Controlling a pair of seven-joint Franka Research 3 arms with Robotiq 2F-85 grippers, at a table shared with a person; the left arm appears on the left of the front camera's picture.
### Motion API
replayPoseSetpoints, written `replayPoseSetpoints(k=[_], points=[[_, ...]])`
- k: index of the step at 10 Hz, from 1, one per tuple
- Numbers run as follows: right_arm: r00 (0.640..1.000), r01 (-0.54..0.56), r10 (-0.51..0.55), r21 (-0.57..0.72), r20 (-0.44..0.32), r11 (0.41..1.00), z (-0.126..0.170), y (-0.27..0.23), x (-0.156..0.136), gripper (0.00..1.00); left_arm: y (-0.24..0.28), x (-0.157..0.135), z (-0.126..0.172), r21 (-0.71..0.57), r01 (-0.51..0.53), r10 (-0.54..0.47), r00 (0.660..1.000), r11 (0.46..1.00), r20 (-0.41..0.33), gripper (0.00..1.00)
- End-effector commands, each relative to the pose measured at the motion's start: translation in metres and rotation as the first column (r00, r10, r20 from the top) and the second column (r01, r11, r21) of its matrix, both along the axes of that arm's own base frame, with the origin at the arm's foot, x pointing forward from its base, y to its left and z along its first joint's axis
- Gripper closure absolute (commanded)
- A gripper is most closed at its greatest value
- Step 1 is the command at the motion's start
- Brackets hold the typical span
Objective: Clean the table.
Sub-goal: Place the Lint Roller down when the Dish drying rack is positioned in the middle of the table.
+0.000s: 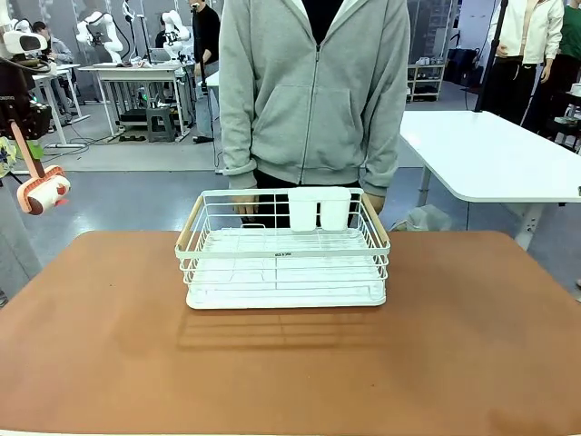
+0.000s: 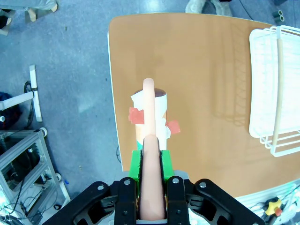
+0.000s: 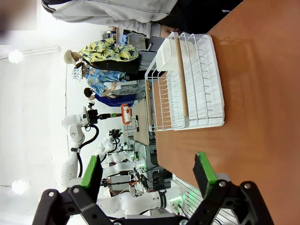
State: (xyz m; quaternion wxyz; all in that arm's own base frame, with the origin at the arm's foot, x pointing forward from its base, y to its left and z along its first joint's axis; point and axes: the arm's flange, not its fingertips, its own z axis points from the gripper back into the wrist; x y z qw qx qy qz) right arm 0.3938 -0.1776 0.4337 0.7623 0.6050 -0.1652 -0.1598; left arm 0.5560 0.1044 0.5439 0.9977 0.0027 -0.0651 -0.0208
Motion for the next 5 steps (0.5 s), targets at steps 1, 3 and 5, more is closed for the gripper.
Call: replayPoseSetpoints(k=[1, 3, 5], points=[[1.0, 0.004, -0.004, 0.009, 0.006, 1.0, 0.002, 0.002, -0.003, 0.0, 0.0, 0.0, 0.0, 0.0, 0.0, 0.0, 1.0, 1.0, 0.0, 0.79], [1.0, 0.004, -0.004, 0.009, 0.006, 1.0, 0.002, 0.002, -0.003, 0.0, -0.012, 0.025, -0.001, 0.071, -0.321, 0.324, 0.945, 0.945, -0.046, 0.79], [1.0, 0.004, -0.004, 0.009, 0.006, 1.0, 0.002, 0.002, -0.003, 0.0, -0.024, 0.036, -0.004, 0.148, -0.695, 0.706, 0.707, 0.704, -0.04, 0.79]])
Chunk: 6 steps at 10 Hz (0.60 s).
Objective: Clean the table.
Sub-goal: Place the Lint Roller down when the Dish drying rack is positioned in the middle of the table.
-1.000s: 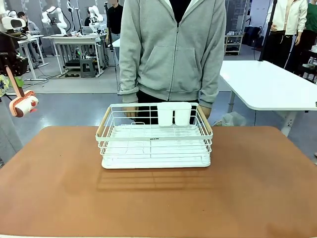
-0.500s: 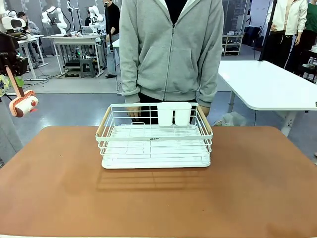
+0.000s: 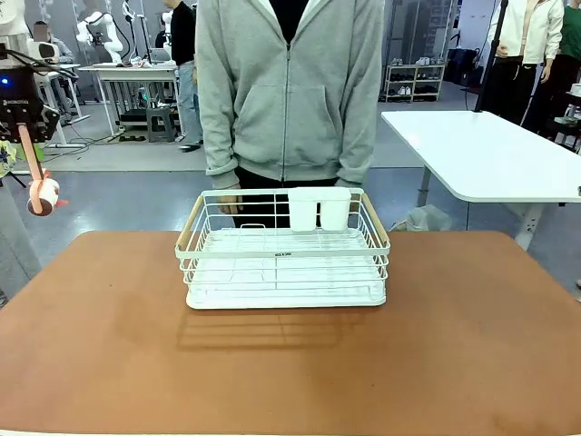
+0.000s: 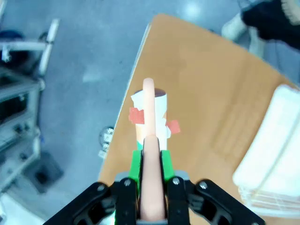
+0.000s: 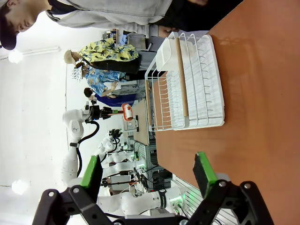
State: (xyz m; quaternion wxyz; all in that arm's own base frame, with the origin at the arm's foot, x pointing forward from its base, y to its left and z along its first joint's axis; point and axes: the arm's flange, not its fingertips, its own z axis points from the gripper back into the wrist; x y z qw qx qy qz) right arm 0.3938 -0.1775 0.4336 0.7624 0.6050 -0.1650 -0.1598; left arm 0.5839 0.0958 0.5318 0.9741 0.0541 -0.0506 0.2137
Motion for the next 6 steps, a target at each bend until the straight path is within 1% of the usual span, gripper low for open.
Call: replayPoseSetpoints(k=[1, 2, 3, 4, 5, 6], points=[[1.0, 0.004, -0.004, 0.009, 0.006, 1.0, 0.002, 0.002, -0.003, 0.0, -0.023, 0.011, 0.005, 0.01, -0.423, 0.423, 0.905, 0.906, -0.056, 0.79], [1.0, 0.004, -0.004, 0.009, 0.006, 1.0, 0.002, 0.002, -0.003, 0.0, -0.025, 0.018, 0.003, -0.064, -0.54, 0.54, 0.841, 0.839, -0.006, 0.79], [1.0, 0.004, -0.004, 0.009, 0.006, 1.0, 0.002, 0.002, -0.003, 0.0, -0.029, 0.024, -0.006, -0.109, -0.642, 0.65, 0.758, 0.759, 0.06, 0.79], [1.0, 0.004, -0.004, 0.009, 0.006, 1.0, 0.002, 0.002, -0.003, 0.0, -0.033, 0.028, -0.013, -0.143, -0.716, 0.723, 0.691, 0.684, 0.002, 0.79], [1.0, 0.004, -0.004, 0.009, 0.006, 1.0, 0.002, 0.002, -0.003, 0.0, -0.038, 0.029, -0.018, -0.207, -0.77, 0.788, 0.616, 0.604, 0.005, 0.79], [1.0, 0.004, -0.004, 0.009, 0.006, 1.0, 0.002, 0.002, -0.003, 0.0, -0.044, 0.03, -0.023, -0.256, -0.79, 0.82, 0.572, 0.558, 0.02, 0.79]])
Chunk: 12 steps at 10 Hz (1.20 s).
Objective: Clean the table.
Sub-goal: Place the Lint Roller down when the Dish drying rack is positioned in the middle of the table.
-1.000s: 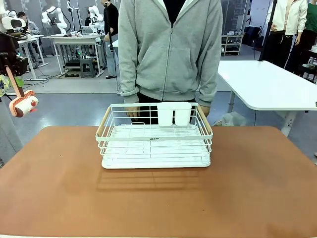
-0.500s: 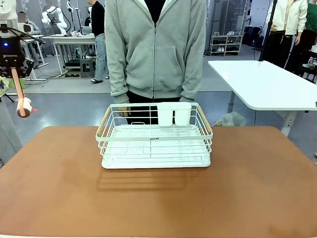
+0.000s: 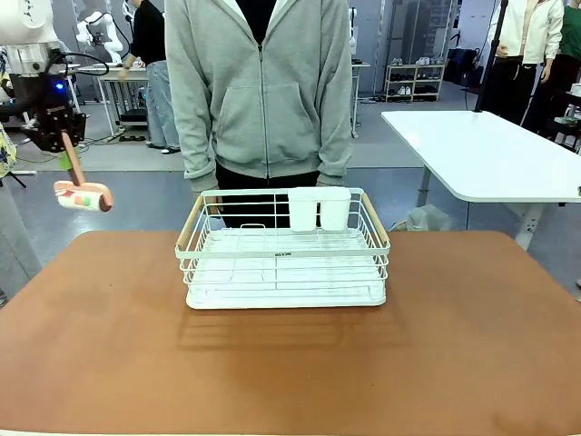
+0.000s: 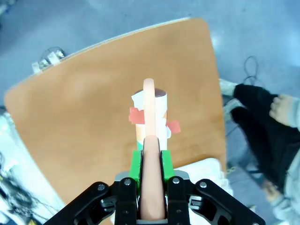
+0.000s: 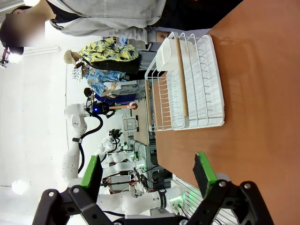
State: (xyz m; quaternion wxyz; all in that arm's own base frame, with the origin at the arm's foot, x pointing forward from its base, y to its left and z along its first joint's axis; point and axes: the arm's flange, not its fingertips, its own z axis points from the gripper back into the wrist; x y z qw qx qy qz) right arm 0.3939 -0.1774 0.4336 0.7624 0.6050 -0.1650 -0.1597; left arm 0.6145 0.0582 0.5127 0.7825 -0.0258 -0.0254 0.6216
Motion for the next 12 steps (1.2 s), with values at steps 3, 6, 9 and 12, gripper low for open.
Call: replayPoseSetpoints(k=[3, 6, 9, 12], points=[[1.0, 0.004, -0.005, 0.009, 0.006, 1.0, 0.002, 0.002, -0.003, 0.0, -0.024, -0.001, -0.022, 0.089, -0.092, 0.076, 0.984, 0.992, 0.162, 0.79], [1.0, 0.004, -0.005, 0.009, 0.006, 1.0, 0.002, 0.002, -0.003, 0.0, -0.025, -0.011, -0.048, 0.037, -0.13, 0.121, 0.976, 0.991, 0.181, 0.79], [1.0, 0.004, -0.005, 0.009, 0.006, 1.0, 0.002, 0.002, -0.003, 0.0, -0.022, -0.038, -0.083, 0.001, -0.133, 0.129, 0.962, 0.991, 0.239, 0.79], [1.0, 0.004, -0.005, 0.009, 0.006, 1.0, 0.002, 0.002, -0.003, 0.0, -0.019, -0.051, -0.115, -0.028, -0.092, 0.096, 0.961, 0.995, 0.259, 0.79]])
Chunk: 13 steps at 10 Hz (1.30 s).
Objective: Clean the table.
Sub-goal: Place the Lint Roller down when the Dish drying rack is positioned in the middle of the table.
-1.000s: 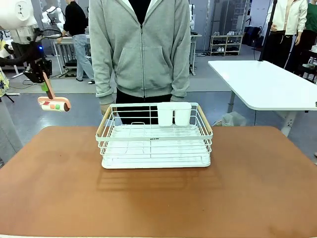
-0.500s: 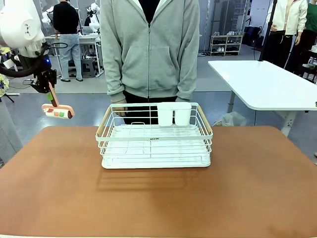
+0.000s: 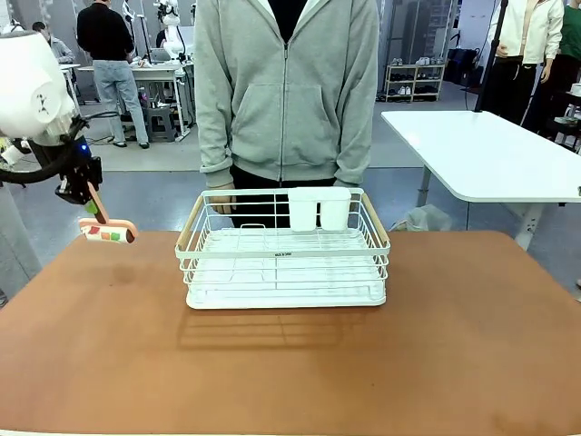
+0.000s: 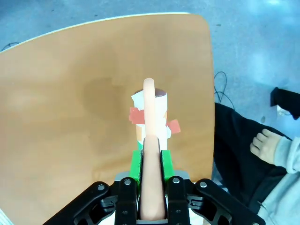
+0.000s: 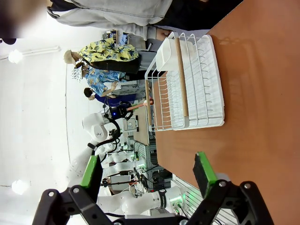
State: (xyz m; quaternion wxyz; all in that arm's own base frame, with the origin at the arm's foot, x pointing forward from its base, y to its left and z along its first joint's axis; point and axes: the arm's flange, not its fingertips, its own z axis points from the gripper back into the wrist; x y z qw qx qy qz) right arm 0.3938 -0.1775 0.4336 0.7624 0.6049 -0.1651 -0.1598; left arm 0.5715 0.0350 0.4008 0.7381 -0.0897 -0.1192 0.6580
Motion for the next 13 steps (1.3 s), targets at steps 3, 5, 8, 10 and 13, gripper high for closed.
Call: replayPoseSetpoints(k=[3, 5, 8, 10, 13], points=[[1.0, 0.004, -0.004, 0.009, 0.006, 1.0, 0.002, 0.002, -0.003, 0.0, -0.002, -0.016, -0.032, -0.032, 0.041, -0.041, 0.999, 0.999, 0.001, 0.79], [1.0, 0.004, -0.004, 0.009, 0.006, 1.0, 0.002, 0.002, -0.003, 0.0, -0.004, -0.021, -0.04, -0.041, 0.055, -0.056, 0.998, 0.998, -0.028, 0.79], [1.0, 0.004, -0.004, 0.009, 0.006, 1.0, 0.002, 0.002, -0.003, 0.0, -0.004, -0.023, -0.043, -0.042, 0.068, -0.069, 0.997, 0.997, -0.035, 0.66], [1.0, 0.004, -0.004, 0.009, 0.006, 1.0, 0.002, 0.002, -0.003, 0.0, -0.005, -0.024, -0.044, -0.034, 0.066, -0.067, 0.997, 0.997, -0.045, 0.28], [1.0, 0.004, -0.004, 0.009, 0.006, 1.0, 0.002, 0.002, -0.003, 0.0, -0.005, -0.027, -0.039, -0.032, 0.059, -0.061, 0.996, 0.998, -0.068, 0.0]])
